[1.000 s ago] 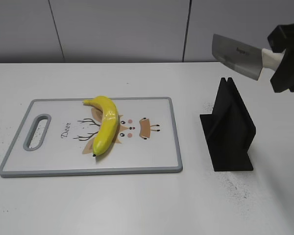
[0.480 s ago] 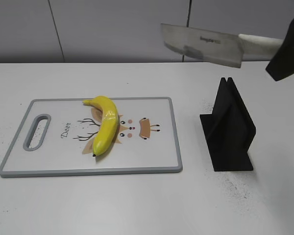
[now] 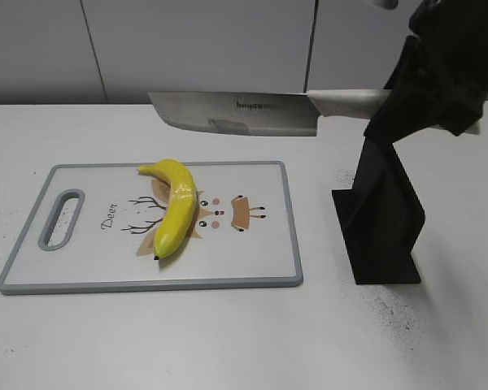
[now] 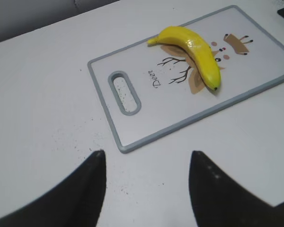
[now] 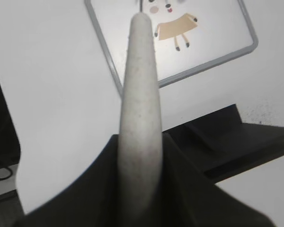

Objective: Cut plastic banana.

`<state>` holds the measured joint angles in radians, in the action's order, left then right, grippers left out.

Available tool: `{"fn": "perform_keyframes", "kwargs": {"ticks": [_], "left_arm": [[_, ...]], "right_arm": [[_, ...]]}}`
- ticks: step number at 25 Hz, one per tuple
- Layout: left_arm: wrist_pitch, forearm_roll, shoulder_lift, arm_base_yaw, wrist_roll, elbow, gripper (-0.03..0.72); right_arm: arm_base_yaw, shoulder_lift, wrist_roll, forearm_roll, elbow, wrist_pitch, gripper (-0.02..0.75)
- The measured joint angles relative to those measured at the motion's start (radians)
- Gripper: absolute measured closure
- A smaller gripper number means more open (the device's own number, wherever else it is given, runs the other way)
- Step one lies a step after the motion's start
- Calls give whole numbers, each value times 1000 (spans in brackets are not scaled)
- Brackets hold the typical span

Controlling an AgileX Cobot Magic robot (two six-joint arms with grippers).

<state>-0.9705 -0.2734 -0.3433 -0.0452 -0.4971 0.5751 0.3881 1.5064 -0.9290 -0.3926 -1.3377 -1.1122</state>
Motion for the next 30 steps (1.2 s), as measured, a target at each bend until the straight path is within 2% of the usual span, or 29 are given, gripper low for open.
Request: {"fn": "perform_keyframes", "kwargs": {"ticks": [2, 9, 19, 23, 27, 30], "left_arm": [[51, -19, -90, 0, -62, 30, 156], [127, -121, -447, 0, -406, 212, 156], [6, -434, -943, -6, -1051, 548, 158], [-3, -438, -1092, -66, -1117, 671, 158], [-7, -337, -1217, -151, -1111, 750, 158], [-9, -287, -1289, -183, -1102, 767, 161]], "right_arm": [[0, 30, -67, 0, -13, 21, 576], [0, 165, -241, -7, -115, 50, 576], [0, 365, -369, -20, -323, 49, 576], [0, 410, -414, -44, -361, 49, 576], [0, 423, -453, -74, -362, 46, 576], [0, 433, -457, -81, -362, 45, 576]]}}
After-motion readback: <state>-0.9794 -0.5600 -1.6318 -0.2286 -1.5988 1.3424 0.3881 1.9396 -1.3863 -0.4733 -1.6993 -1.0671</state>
